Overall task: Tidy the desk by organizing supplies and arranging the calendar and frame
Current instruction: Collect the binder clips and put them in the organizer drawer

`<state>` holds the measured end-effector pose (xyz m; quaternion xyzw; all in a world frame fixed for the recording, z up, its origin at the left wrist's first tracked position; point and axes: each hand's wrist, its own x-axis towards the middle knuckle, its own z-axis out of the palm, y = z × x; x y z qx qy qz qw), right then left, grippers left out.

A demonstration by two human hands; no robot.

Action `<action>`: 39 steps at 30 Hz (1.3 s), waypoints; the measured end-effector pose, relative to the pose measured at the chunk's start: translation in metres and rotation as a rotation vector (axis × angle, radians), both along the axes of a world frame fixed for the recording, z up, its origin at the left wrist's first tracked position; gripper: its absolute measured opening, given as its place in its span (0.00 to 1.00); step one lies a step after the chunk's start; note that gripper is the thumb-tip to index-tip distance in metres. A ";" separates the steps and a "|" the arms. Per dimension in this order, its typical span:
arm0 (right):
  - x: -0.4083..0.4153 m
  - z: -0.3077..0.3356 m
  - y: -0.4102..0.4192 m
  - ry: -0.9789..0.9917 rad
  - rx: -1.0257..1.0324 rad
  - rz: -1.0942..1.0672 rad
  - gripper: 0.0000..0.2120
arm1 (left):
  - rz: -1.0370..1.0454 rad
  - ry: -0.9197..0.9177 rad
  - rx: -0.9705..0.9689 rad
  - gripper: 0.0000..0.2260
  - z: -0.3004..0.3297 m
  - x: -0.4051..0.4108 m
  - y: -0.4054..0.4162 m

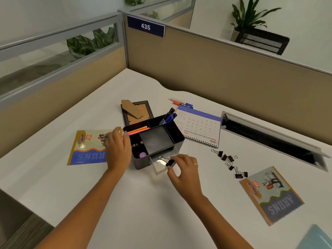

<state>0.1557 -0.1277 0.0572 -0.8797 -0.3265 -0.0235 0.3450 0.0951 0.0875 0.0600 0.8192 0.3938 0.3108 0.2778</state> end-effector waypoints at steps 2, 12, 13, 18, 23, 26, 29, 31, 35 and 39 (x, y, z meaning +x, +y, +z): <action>0.003 -0.001 0.007 -0.044 -0.065 -0.044 0.13 | -0.064 0.108 0.077 0.16 0.006 0.016 0.011; 0.004 0.001 0.016 -0.052 -0.118 -0.117 0.10 | -0.376 0.379 0.031 0.17 0.017 0.053 0.036; 0.005 -0.001 0.013 -0.081 -0.077 -0.133 0.10 | -0.384 0.369 0.043 0.18 0.017 0.054 0.039; 0.028 -0.010 -0.020 -0.004 0.008 -0.331 0.09 | -0.443 0.331 0.090 0.16 0.014 0.064 0.056; 0.065 -0.033 -0.067 0.140 -0.120 -0.495 0.13 | -0.543 0.269 -0.016 0.13 0.013 0.080 0.060; 0.084 -0.040 -0.087 0.199 -0.216 -0.539 0.18 | -0.535 0.298 -0.007 0.13 0.012 0.086 0.060; 0.101 -0.044 -0.100 0.220 -0.214 -0.571 0.20 | -0.492 0.346 -0.004 0.15 0.010 0.087 0.059; 0.111 -0.046 -0.103 0.199 -0.225 -0.586 0.21 | -0.468 0.365 0.005 0.15 0.011 0.088 0.059; 0.128 -0.054 -0.101 0.153 -0.410 -0.495 0.23 | -0.438 0.375 0.002 0.15 0.014 0.088 0.056; 0.137 -0.062 -0.096 0.110 -0.464 -0.383 0.20 | -0.417 0.380 0.024 0.15 0.014 0.088 0.054</action>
